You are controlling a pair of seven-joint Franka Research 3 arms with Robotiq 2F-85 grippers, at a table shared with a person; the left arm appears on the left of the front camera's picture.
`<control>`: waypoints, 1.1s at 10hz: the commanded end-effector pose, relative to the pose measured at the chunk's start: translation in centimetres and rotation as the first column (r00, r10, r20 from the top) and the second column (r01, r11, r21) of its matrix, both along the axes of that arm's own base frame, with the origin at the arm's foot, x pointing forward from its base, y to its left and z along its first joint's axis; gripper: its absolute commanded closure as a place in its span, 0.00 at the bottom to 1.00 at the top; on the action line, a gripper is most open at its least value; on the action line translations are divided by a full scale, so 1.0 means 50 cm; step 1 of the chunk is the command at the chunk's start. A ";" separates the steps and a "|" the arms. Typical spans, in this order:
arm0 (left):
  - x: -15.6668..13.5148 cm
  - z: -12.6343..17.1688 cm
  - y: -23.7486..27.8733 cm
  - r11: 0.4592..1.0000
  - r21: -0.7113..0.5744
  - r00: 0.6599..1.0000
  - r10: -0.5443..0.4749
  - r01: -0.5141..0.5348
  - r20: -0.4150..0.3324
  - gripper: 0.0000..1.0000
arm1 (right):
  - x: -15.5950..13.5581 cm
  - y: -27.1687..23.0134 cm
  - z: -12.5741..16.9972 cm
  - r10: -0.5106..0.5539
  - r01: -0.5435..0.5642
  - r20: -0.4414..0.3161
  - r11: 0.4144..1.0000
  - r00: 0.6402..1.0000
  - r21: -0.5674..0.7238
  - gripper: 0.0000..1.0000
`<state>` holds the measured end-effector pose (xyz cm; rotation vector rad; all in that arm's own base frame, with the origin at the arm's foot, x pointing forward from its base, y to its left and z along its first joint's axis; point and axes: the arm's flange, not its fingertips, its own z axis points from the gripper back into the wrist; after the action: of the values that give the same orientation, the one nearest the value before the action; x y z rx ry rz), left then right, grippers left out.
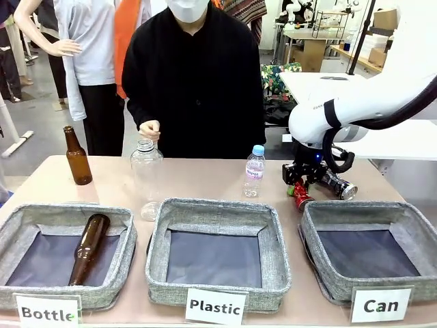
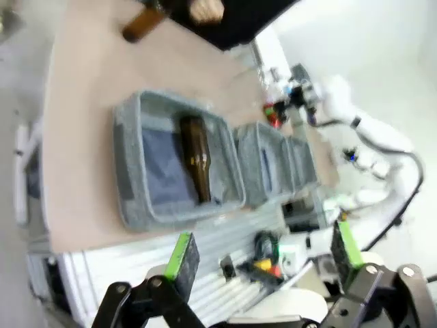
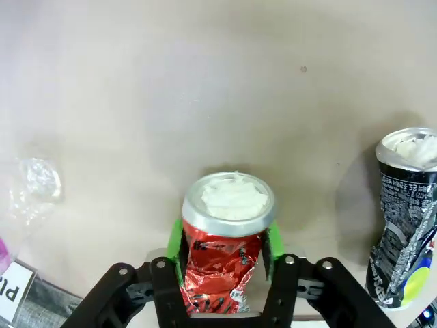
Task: Sort the can waste into the basket.
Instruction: Pick up the can waste from the table and place it in the right Fabric basket.
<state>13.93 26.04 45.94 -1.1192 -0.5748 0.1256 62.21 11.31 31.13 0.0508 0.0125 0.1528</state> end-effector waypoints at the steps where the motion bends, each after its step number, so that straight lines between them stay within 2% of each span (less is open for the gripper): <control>1: -0.011 -0.044 -0.063 0.996 0.026 0.985 -0.080 0.085 -0.152 0.00 | 0.001 0.003 0.006 -0.011 0.011 0.014 1.000 1.000 -0.005 1.00; 3: -0.002 -0.067 -0.067 0.994 -0.003 0.971 -0.103 0.105 -0.214 0.00 | 0.001 0.002 0.005 -0.011 0.011 0.012 1.000 1.000 0.002 1.00; 4: 0.004 -0.071 -0.065 0.996 0.025 0.981 -0.079 0.084 -0.178 0.00 | 0.001 0.000 0.004 -0.013 0.013 0.014 1.000 1.000 0.003 1.00; 5: 0.005 -0.077 -0.072 0.994 -0.002 0.977 -0.111 0.112 -0.185 0.00 | 0.000 -0.001 0.004 -0.013 0.013 0.015 1.000 1.000 0.002 1.00; 8: 0.005 -0.077 -0.072 0.994 -0.002 0.977 -0.111 0.112 -0.185 0.00 | 0.001 -0.003 0.011 -0.017 0.017 0.022 1.000 1.000 0.006 1.00; 9: 0.005 -0.077 -0.072 0.994 -0.002 0.977 -0.111 0.112 -0.185 0.00 | 0.003 -0.009 0.037 -0.026 0.025 0.049 1.000 0.998 0.015 1.00; 11: 0.005 -0.077 -0.072 0.994 -0.002 0.977 -0.111 0.112 -0.185 0.00 | -0.015 -0.033 0.149 -0.051 0.043 0.132 0.997 0.990 0.060 1.00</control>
<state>14.49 22.51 41.99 -1.1151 -0.3469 0.1225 62.58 10.51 35.60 0.0636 -0.0747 0.1299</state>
